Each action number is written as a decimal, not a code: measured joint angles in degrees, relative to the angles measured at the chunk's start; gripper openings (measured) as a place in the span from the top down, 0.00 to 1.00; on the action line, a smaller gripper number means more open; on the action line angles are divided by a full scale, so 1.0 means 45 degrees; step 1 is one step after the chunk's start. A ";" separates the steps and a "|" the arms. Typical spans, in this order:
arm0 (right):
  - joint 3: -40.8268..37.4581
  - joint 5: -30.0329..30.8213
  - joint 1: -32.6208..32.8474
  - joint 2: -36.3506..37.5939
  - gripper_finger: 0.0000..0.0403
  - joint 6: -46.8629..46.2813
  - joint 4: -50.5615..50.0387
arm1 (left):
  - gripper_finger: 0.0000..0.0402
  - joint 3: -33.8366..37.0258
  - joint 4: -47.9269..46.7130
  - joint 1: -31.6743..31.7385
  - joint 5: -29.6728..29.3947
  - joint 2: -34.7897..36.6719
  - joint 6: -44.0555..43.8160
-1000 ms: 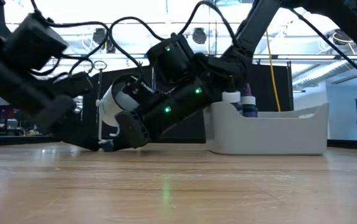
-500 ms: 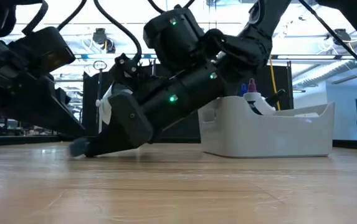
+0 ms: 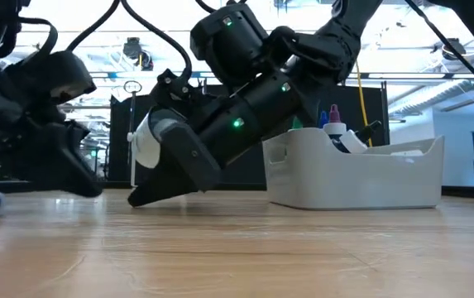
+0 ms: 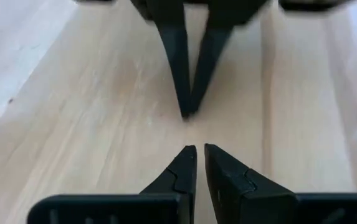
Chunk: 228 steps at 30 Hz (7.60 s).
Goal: Pick & Place food coloring
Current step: Put the small blue food coloring bottle into the white bin
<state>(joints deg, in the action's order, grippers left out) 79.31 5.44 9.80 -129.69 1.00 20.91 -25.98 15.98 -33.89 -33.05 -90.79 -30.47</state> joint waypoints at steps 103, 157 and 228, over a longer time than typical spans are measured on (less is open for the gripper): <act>0.2418 -0.1838 0.0799 0.0310 0.53 0.0766 -0.3544 | 0.90 -0.2229 -0.8044 -0.1014 0.3092 0.0743 0.0247; 0.4088 0.0120 0.1073 -0.1578 0.51 0.0362 -0.2688 | 0.90 -0.2215 -0.7713 -0.1739 0.2602 0.0414 -0.3350; 0.4119 0.3718 0.1327 0.6133 0.88 -0.3001 -2.3900 | 0.90 -0.2200 -0.8604 -0.2312 0.1058 0.0409 -0.3802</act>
<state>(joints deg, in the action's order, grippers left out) 97.85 22.17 15.77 -102.09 -12.50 -86.64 -35.88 -22.73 -44.29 -28.29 -88.95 -47.58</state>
